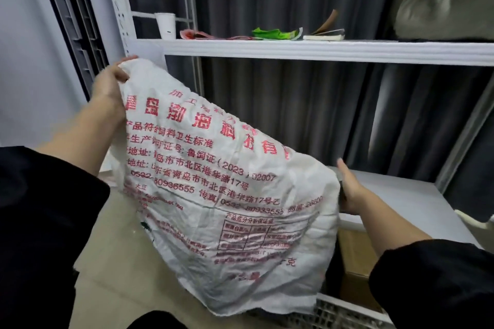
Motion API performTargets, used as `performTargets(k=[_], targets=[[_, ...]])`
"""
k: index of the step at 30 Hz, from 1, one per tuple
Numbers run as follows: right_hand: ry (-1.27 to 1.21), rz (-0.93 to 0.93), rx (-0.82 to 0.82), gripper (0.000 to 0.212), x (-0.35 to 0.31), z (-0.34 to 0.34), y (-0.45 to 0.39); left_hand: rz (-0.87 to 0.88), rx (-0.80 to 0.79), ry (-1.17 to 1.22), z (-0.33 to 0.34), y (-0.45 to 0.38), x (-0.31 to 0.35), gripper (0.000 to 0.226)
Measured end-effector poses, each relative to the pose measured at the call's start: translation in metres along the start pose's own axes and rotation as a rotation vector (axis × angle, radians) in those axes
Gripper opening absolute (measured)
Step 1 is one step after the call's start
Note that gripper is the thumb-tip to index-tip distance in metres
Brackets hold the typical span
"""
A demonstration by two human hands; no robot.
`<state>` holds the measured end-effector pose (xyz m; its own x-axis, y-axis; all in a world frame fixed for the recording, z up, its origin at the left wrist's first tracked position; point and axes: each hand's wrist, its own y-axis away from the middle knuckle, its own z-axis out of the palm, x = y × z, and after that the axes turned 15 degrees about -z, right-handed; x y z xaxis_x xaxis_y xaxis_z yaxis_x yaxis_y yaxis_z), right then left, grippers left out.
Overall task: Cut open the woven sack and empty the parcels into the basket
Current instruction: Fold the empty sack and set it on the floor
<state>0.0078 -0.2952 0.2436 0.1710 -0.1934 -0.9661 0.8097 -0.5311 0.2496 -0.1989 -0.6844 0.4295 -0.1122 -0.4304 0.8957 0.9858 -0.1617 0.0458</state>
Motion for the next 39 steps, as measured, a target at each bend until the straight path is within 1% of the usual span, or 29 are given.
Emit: performTargets(k=[1,3,5,7,8,9,11,13,14,15,16,18,20,21,23,24,25,26,28,29,30,32,34,35,36,37,38,39], targets=[[-0.041,0.03,-0.133,0.084,-0.001,0.0,0.002,0.003,0.045,0.025,-0.005,-0.003,0.0,0.038],[-0.013,0.082,-0.319,0.084,-0.005,0.003,0.003,0.02,0.118,0.07,-0.018,-0.013,-0.002,0.027],[-0.048,0.077,-0.342,0.074,-0.011,0.006,0.003,0.03,0.221,0.025,-0.03,-0.019,-0.005,0.028],[-0.111,-0.044,-0.26,0.05,-0.02,0.01,0.0,0.034,0.265,-0.073,-0.043,-0.028,-0.006,0.034],[-0.125,-0.132,-0.203,0.036,-0.025,0.011,-0.002,0.026,0.269,-0.142,-0.046,-0.03,-0.007,0.035],[-0.161,-0.225,-0.143,0.027,-0.032,0.013,-0.002,0.014,0.286,-0.211,-0.05,-0.03,-0.009,0.035],[-0.227,-0.419,0.012,0.017,-0.047,0.01,-0.002,0.041,0.356,-0.341,-0.057,-0.027,-0.014,0.036],[-0.322,-0.556,0.193,0.009,-0.065,0.001,0.0,0.073,0.445,-0.437,-0.069,-0.028,-0.018,0.029],[-0.372,-0.603,0.258,0.007,-0.073,-0.005,0.001,0.077,0.464,-0.454,-0.073,-0.028,-0.019,0.022],[-0.413,-0.644,0.288,0.009,-0.08,-0.009,0.003,0.075,0.481,-0.454,-0.076,-0.029,-0.02,0.019],[-0.426,-0.674,0.306,0.013,-0.085,-0.015,0.001,0.075,0.5,-0.461,-0.078,-0.03,-0.02,0.02],[-0.436,-0.665,0.283,0.021,-0.095,-0.024,0.004,0.09,0.517,-0.47,-0.075,-0.031,-0.022,0.021],[-0.471,-0.559,0.151,0.024,-0.102,-0.035,0.014,0.115,0.516,-0.468,-0.07,-0.031,-0.024,0.014],[-0.481,-0.481,0.085,0.032,-0.105,-0.042,0.021,0.118,0.496,-0.493,-0.067,-0.029,-0.024,0.016],[-0.402,-0.358,0.01,0.066,-0.109,-0.053,0.033,0.1,0.421,-0.574,-0.061,-0.025,-0.024,0.005],[-0.337,-0.299,-0.012,0.078,-0.11,-0.057,0.034,0.089,0.375,-0.606,-0.058,-0.023,-0.023,0.009],[-0.274,-0.242,-0.023,0.08,-0.109,-0.059,0.037,0.078,0.347,-0.631,-0.055,-0.024,-0.022,0.009],[-0.201,-0.199,-0.034,0.074,-0.107,-0.06,0.036,0.079,0.331,-0.646,-0.051,-0.023,-0.022,0.003],[-0.036,-0.189,-0.092,0.045,-0.102,-0.061,0.037,0.109,0.326,-0.643,-0.047,-0.024,-0.025,0.028],[0.01,-0.233,-0.116,0.029,-0.1,-0.06,0.038,0.133,0.343,-0.631,-0.047,-0.027,-0.026,0.032],[0.009,-0.317,-0.12,0.022,-0.098,-0.061,0.035,0.159,0.359,-0.624,-0.046,-0.025,-0.027,0.032],[-0.07,-0.462,-0.147,0.031,-0.093,-0.065,0.025,0.185,0.4,-0.632,-0.048,-0.025,-0.029,0.03],[-0.134,-0.51,-0.154,0.04,-0.091,-0.063,0.022,0.168,0.436,-0.687,-0.052,-0.027,-0.031,0.035],[-0.148,-0.496,-0.161,0.04,-0.091,-0.061,0.023,0.151,0.445,-0.713,-0.053,-0.027,-0.032,0.037],[-0.154,-0.473,-0.172,0.036,-0.091,-0.061,0.023,0.135,0.444,-0.738,-0.054,-0.027,-0.033,0.037],[-0.172,-0.415,-0.189,0.028,-0.092,-0.058,0.027,0.122,0.448,-0.747,-0.053,-0.028,-0.034,0.036],[-0.193,-0.353,-0.2,0.025,-0.095,-0.055,0.031,0.113,0.447,-0.739,-0.052,-0.028,-0.034,0.035],[-0.174,-0.298,-0.187,0.032,-0.098,-0.052,0.032,0.114,0.444,-0.715,-0.049,-0.027,-0.034,0.034]])
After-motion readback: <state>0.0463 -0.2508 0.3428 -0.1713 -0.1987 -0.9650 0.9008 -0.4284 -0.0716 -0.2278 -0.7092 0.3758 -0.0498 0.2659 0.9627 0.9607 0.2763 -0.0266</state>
